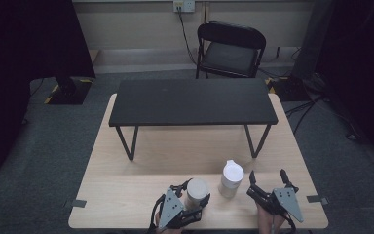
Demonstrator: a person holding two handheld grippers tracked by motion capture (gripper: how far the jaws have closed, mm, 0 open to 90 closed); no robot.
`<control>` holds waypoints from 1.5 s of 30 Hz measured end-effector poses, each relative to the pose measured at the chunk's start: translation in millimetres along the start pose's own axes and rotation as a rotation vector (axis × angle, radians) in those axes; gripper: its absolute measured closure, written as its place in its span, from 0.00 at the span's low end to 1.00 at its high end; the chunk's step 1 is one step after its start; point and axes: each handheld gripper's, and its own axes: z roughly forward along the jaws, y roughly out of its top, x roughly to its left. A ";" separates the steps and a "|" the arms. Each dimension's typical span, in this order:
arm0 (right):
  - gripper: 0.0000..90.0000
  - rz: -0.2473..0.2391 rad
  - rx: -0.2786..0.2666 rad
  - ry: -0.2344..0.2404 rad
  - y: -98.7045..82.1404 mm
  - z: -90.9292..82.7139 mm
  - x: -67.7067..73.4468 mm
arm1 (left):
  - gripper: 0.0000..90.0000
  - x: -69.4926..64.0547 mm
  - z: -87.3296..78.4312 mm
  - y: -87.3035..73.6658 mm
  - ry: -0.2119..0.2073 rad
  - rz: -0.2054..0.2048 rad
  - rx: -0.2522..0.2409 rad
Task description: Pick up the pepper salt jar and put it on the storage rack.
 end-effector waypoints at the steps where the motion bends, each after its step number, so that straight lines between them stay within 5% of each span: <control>1: 0.01 0.000 0.000 0.000 0.0 0.0 0.0 | 0.38 0.7 -0.4 0.5 0.000 0.000 -0.002; 12: 0.01 0.000 0.000 0.000 0.0 0.0 0.0 | 0.38 9.1 -3.4 7.0 -0.012 -0.005 -0.010; 45: 0.01 0.000 0.000 0.001 0.0 -0.1 -0.3 | 0.38 29.2 -12.5 51.4 0.076 -0.007 -0.052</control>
